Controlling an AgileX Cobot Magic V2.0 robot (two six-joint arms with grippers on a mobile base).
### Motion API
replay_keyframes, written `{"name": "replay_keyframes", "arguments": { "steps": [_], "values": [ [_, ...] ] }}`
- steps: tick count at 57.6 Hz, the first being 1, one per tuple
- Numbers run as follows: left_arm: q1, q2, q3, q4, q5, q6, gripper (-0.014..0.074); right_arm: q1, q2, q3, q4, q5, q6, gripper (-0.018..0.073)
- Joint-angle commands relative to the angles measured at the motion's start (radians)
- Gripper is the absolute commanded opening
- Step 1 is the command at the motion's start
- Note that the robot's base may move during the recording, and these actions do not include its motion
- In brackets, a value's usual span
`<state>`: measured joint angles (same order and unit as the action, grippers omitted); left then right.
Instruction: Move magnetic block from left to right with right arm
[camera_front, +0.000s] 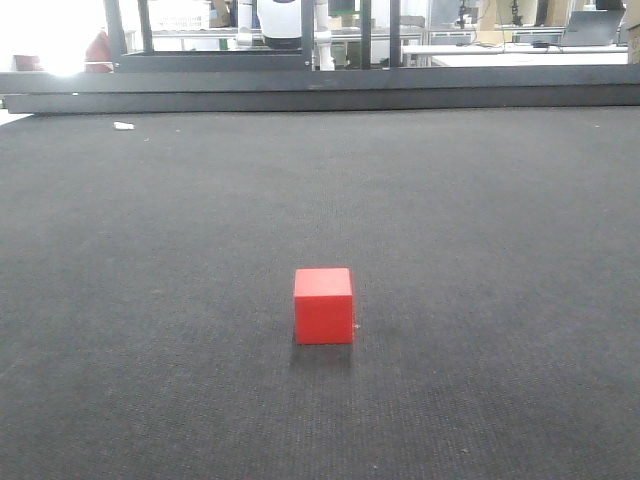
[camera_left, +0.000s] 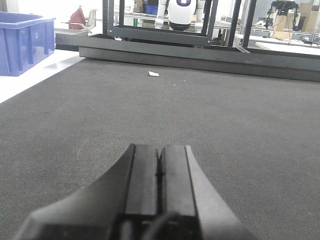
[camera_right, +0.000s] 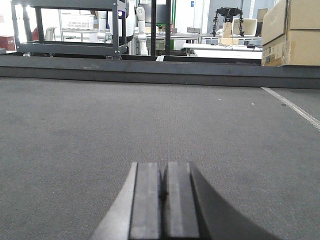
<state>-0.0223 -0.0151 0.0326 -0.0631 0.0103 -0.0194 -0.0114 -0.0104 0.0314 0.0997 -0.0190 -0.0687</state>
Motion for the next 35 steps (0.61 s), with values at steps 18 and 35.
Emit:
{"name": "replay_keyframes", "arguments": {
  "steps": [18,35],
  "values": [
    [0.001,-0.01,0.007,-0.007,-0.092,-0.004,-0.0117,-0.007,-0.022,-0.001,0.0,-0.083,-0.005,0.0055],
    [0.001,-0.01,0.007,-0.007,-0.092,-0.004,-0.0117,-0.007,-0.022,-0.001,0.0,-0.083,-0.005,0.0055]
  ]
}}
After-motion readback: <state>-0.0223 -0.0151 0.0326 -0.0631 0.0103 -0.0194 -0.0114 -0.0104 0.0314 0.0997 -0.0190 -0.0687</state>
